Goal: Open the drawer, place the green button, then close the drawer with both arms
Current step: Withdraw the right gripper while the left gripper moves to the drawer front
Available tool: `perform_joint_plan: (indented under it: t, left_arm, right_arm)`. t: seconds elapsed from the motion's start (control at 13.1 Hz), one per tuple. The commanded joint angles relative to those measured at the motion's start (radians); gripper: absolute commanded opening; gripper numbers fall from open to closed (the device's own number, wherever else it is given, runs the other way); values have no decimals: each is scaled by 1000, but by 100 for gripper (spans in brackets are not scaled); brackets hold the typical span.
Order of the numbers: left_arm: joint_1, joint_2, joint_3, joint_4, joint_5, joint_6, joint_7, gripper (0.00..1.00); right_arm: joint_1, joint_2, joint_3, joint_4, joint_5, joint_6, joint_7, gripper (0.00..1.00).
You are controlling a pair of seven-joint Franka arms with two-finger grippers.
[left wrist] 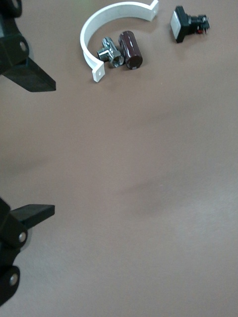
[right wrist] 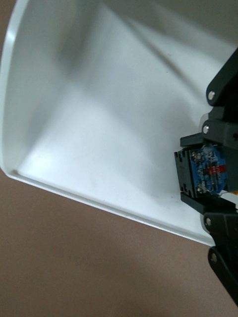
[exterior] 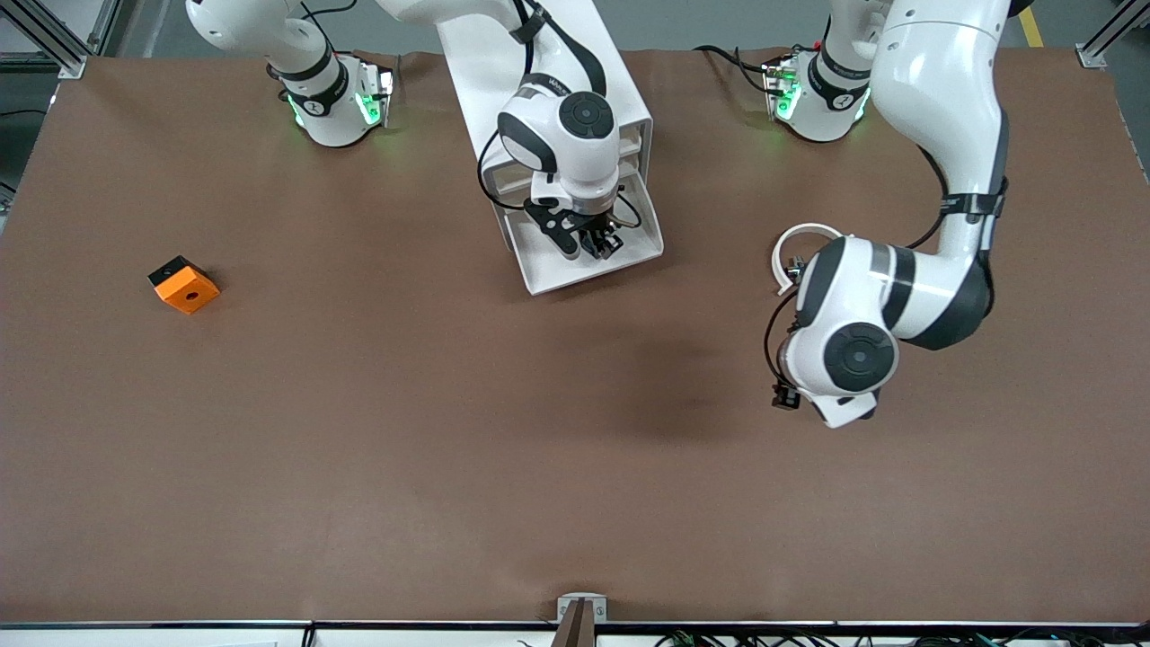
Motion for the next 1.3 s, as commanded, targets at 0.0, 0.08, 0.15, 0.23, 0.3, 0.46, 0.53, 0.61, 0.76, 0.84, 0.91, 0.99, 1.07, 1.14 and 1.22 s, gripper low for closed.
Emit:
perform_joint_plan:
  t: [0.0,0.08,0.15,0.23,0.3,0.46,0.53,0.61,0.76,0.84,0.91,0.99,1.07,1.14,1.22]
  left_arm:
    - [-5,-93,-36,-142,34,99,56,100]
    - [-4,-105,-55,-163,34,111,75,100]
    - [-4,-110,-69,-178,34,116,105,100]
    - [-5,-116,-84,-195,34,121,148,100]
    - [-4,-124,-96,-210,34,125,195,100]
    - [-5,-122,-121,-235,34,151,222,100]
    - [-5,-124,-138,-259,34,179,224,100]
    - [-5,-126,-159,-278,34,214,222,100]
    - [-13,-115,-193,-285,34,263,224,100]
    - [-30,-110,-196,-285,34,288,222,100]
    - [-54,-101,-196,-292,34,297,222,100]
    - [-80,-101,-198,-304,37,299,224,100]
    - [-123,-99,-198,-311,68,300,224,100]
    - [-155,-99,-201,-319,94,302,222,100]
    - [-175,-96,-202,-319,99,305,225,100]
  right_arm:
    - [10,0,-10,12,-14,-6,26,100]
    - [7,0,-10,14,-14,-7,24,100]
    - [3,0,-10,30,-14,-12,16,100]
    - [-2,0,-10,46,-14,-15,9,100]
    - [-14,0,-11,70,-13,-39,-2,100]
    - [-48,0,-10,141,-8,-139,-95,100]
    - [-63,-2,-10,168,-10,-179,-164,100]
    - [-80,-2,-10,181,-11,-209,-260,100]
    - [-126,-8,-13,182,-14,-223,-422,100]
    - [-175,-20,-13,182,-14,-228,-515,100]
    - [-216,-34,-13,184,-14,-249,-596,100]
    - [-264,-51,-13,185,-14,-284,-702,100]
    - [-321,-75,-13,186,-14,-324,-823,100]
    - [-373,-97,-13,184,-14,-369,-922,100]
    - [-427,-118,-13,185,-13,-401,-1018,100]
